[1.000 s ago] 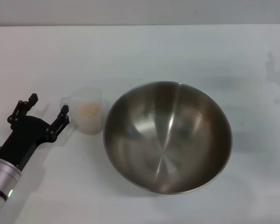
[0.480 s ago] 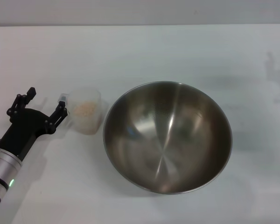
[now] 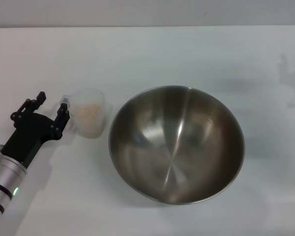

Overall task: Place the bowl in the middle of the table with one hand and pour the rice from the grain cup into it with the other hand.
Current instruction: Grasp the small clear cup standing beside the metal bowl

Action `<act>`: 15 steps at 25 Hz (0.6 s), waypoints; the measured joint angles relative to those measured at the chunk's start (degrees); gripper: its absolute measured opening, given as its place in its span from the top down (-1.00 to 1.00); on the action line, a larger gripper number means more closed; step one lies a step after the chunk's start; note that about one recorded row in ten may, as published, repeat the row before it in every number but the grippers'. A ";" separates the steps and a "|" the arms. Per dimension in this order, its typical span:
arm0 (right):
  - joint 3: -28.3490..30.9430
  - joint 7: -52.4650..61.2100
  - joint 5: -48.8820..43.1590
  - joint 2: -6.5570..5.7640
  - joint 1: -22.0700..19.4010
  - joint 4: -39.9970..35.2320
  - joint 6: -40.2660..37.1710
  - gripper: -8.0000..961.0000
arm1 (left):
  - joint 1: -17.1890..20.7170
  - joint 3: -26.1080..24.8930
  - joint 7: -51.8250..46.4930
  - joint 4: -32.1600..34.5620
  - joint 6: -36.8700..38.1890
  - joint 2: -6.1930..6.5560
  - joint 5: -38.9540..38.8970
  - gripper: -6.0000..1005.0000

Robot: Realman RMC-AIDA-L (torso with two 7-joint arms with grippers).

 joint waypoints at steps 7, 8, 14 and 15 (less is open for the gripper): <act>0.00 0.00 0.00 0.00 -0.03 -0.12 -0.25 0.18 | 0.01 0.17 0.05 -0.81 0.63 -0.04 0.20 0.11; 0.00 0.00 0.00 0.00 -0.03 -0.12 -0.25 0.18 | 0.01 0.24 0.05 -0.89 0.73 -0.04 0.21 0.19; 0.00 0.01 0.00 0.00 -0.03 -0.13 -0.28 0.18 | -0.03 0.27 0.05 -0.95 0.76 -0.04 0.18 0.61; 0.00 0.00 0.00 0.00 -0.03 -0.11 -0.28 0.18 | -0.13 0.28 0.05 -0.95 0.76 -0.04 0.19 0.68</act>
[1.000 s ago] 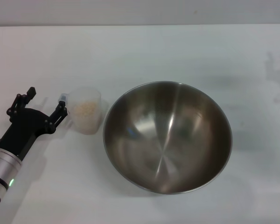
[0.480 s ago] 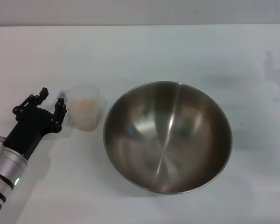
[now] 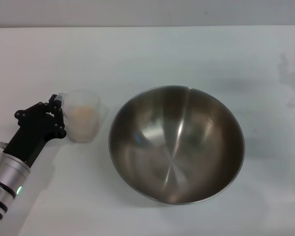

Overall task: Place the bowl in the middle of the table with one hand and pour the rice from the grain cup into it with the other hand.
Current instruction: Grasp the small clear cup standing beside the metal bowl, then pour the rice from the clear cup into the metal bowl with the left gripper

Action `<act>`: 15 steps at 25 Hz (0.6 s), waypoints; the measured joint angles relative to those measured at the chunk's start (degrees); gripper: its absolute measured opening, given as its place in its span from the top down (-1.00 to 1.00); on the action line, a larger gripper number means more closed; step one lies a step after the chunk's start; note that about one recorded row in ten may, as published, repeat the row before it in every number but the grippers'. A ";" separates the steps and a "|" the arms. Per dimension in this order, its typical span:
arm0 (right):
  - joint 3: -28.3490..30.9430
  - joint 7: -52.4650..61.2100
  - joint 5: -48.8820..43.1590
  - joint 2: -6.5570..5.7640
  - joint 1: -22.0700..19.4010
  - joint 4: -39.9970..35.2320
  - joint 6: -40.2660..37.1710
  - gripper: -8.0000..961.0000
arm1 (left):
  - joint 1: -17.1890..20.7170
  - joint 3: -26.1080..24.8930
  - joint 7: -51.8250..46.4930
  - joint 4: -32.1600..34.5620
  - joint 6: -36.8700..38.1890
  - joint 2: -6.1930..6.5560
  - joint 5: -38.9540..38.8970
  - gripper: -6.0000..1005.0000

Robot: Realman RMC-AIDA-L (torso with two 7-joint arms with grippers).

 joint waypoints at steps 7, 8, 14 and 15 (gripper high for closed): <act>0.29 0.00 0.00 0.00 0.00 0.19 0.02 0.17 | -0.74 -0.37 0.00 0.03 0.51 0.07 -0.03 0.93; 0.47 0.00 0.00 0.00 0.00 0.22 0.01 0.17 | -1.02 -0.47 0.10 0.04 1.46 0.07 -0.11 0.93; 0.79 0.00 0.00 0.01 0.08 0.26 0.04 0.18 | -1.85 -2.61 7.62 -0.28 7.78 -0.02 -0.24 0.94; 1.00 0.00 0.00 0.00 0.13 0.28 0.05 0.18 | -2.22 -2.82 11.06 -0.54 9.96 -0.05 -0.12 0.94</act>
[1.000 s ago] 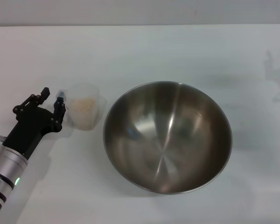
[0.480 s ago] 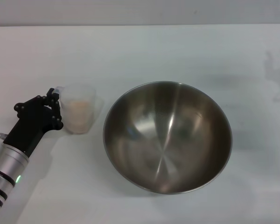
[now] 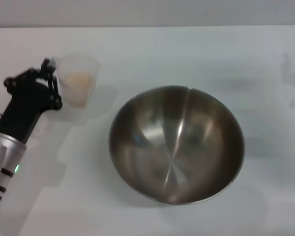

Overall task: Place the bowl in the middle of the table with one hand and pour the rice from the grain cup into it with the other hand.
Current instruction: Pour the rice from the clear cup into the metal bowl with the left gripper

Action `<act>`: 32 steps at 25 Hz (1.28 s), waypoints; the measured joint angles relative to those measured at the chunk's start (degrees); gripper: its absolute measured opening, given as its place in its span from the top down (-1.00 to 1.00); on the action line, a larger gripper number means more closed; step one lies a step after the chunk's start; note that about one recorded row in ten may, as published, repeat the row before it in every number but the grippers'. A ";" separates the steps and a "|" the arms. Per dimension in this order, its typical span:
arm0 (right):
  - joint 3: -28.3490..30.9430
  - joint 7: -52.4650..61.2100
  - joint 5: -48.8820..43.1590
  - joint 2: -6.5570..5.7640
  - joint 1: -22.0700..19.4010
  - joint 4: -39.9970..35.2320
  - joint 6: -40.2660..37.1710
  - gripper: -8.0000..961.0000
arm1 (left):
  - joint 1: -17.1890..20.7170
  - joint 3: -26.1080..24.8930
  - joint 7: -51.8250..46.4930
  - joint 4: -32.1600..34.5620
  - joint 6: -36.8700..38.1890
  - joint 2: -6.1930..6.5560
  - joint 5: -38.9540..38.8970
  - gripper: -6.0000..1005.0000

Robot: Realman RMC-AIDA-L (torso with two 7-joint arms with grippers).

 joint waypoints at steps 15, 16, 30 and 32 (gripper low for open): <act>2.67 -0.20 -0.05 0.00 0.31 -0.03 -0.05 0.18 | -3.74 1.32 48.88 -0.48 11.25 -0.04 14.26 0.94; 2.67 -0.65 -0.06 -0.02 0.35 -0.02 -0.07 0.18 | -3.74 1.32 48.88 -0.48 11.25 -0.04 14.26 0.94; 2.71 -4.60 -0.35 -0.09 1.12 0.04 -0.18 0.18 | -3.47 1.56 83.86 -0.54 11.49 -0.04 23.54 0.94; 2.70 -4.89 -0.28 -0.09 1.19 0.07 -0.19 0.18 | -3.56 1.57 85.75 -0.48 11.50 -0.04 24.18 0.94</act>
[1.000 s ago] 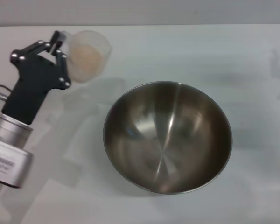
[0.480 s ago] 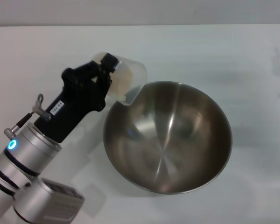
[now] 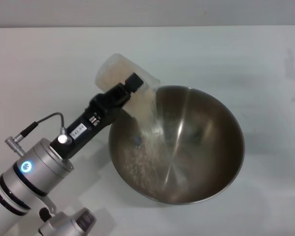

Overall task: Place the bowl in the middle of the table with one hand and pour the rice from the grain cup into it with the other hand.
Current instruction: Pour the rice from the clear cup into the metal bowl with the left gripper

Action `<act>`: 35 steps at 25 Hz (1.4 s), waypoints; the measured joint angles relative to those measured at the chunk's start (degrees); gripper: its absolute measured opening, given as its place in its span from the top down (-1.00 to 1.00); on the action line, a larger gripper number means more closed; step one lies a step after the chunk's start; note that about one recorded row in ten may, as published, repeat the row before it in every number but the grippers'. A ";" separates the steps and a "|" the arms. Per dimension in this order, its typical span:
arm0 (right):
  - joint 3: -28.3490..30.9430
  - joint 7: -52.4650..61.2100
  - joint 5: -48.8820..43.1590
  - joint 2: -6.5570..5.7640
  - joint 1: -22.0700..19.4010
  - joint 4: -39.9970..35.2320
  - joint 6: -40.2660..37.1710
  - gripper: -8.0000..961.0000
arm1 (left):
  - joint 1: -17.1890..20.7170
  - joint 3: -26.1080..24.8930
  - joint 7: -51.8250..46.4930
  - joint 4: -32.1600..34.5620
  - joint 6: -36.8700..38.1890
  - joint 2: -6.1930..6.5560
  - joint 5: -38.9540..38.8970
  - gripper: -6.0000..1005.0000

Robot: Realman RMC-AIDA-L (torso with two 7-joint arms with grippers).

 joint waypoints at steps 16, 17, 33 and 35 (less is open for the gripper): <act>-0.01 -2.68 0.12 -0.02 1.64 1.70 -1.41 0.18 | -1.33 -0.28 16.17 2.66 -1.89 0.08 6.45 0.94; 0.00 -2.69 0.18 -0.06 2.07 2.16 -1.43 0.18 | -1.33 -0.28 16.17 2.66 -1.89 0.08 6.45 0.94; 1.40 -3.37 0.07 -0.15 3.68 2.98 -0.51 0.18 | -1.63 -1.15 16.98 2.06 -3.94 0.31 7.60 0.94; 1.40 -3.24 0.11 -0.14 4.19 3.00 0.32 0.18 | -1.43 -2.04 12.84 1.55 -3.69 0.34 7.49 0.94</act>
